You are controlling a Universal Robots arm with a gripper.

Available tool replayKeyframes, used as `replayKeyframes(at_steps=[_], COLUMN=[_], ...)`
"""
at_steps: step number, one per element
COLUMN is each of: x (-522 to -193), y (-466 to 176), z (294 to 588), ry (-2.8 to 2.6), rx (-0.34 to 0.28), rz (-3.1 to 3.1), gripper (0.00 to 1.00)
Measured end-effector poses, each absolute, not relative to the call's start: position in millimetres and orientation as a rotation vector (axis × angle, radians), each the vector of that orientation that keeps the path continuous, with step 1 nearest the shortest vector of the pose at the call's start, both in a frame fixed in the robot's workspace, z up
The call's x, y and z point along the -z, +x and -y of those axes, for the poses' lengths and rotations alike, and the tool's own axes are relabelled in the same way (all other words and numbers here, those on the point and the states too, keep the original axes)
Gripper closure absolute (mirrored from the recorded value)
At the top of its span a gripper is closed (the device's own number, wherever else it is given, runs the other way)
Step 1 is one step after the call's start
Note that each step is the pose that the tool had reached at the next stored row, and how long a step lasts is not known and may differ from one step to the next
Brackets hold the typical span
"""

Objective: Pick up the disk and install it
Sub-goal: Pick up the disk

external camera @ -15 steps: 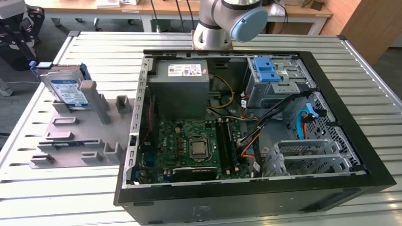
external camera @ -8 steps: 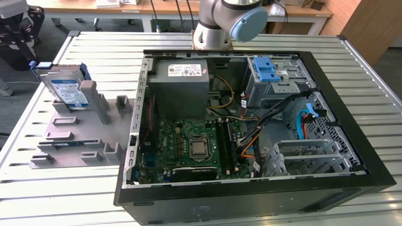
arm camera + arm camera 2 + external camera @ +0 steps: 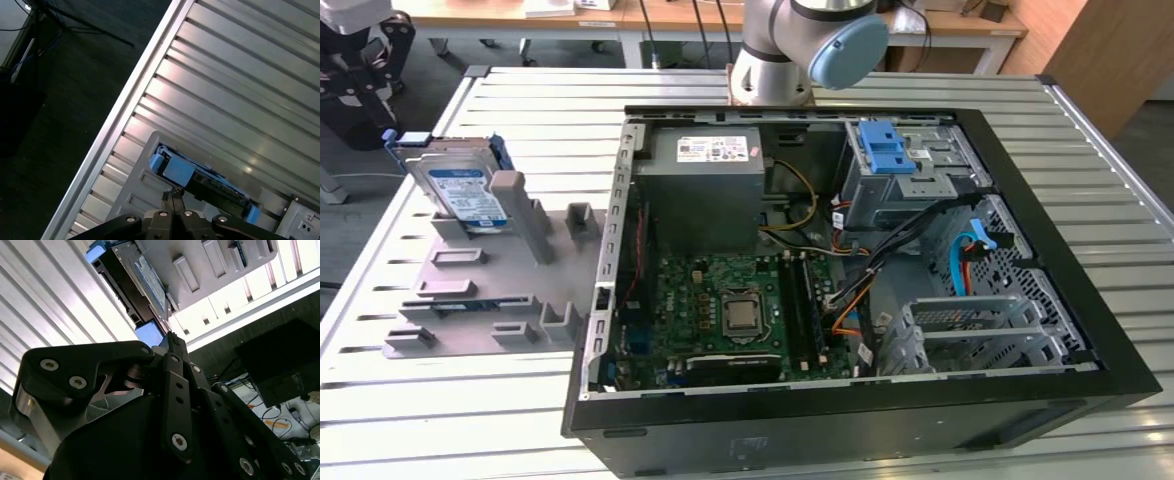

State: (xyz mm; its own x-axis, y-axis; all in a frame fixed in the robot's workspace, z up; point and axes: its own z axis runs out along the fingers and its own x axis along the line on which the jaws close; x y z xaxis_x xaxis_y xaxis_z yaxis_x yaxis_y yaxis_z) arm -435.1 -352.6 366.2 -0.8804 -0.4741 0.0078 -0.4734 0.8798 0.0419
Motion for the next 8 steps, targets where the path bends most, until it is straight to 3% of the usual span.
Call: replayKeyframes(at_steps=[8], x=[-366.2], y=[-435.1], z=[352.6], ry=[0.930], rx=[0.057], rz=[2.983], gripper=[0.89])
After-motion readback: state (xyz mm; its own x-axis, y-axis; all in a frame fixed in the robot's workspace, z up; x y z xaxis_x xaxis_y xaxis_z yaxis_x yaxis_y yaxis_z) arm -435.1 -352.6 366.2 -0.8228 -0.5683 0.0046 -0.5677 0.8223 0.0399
